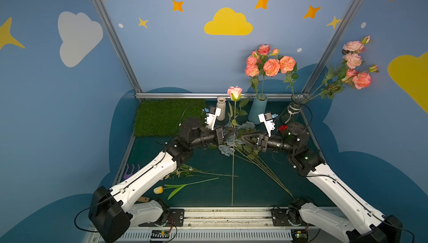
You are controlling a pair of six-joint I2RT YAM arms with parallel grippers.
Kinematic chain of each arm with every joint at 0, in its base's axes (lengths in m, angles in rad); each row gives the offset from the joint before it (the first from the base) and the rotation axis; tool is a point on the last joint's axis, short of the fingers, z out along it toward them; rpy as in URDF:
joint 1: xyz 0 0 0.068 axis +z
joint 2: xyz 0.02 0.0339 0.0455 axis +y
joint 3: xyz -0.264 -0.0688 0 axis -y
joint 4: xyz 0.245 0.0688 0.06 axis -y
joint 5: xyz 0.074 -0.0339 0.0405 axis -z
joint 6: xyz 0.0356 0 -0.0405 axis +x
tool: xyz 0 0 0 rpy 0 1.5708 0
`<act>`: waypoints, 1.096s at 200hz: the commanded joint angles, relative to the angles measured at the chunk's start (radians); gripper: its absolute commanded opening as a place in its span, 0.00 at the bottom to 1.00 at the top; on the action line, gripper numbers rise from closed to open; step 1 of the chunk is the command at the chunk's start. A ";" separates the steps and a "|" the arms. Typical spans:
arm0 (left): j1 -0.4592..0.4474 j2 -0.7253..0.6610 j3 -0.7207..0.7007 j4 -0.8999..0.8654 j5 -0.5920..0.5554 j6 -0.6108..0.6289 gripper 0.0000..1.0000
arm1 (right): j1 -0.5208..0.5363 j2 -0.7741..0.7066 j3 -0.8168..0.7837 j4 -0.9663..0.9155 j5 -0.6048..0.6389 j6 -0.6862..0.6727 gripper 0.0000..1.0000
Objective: Place the pink flowers into the vase
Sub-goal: Pick up the flower at the center of the board.
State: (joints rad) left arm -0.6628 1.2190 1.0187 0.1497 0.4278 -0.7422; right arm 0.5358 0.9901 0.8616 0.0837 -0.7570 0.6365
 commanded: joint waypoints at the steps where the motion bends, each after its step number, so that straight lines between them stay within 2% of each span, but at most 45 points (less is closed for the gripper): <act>1: -0.008 -0.011 0.010 0.053 0.025 -0.020 0.02 | 0.013 0.025 0.002 0.021 -0.021 0.020 0.31; 78: -0.008 0.008 0.013 0.090 0.074 -0.054 0.02 | 0.027 0.070 0.011 0.051 -0.033 0.038 0.31; 179: -0.003 -0.021 0.009 0.016 0.043 -0.006 0.02 | 0.027 -0.028 -0.008 0.001 0.004 -0.054 0.30; 219: -0.003 0.000 0.007 0.055 0.050 -0.009 0.02 | 0.032 0.010 0.007 0.021 -0.024 -0.036 0.30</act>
State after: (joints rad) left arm -0.6682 1.2209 1.0191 0.1745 0.4713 -0.7692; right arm 0.5602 0.9783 0.8616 0.0937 -0.7681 0.6083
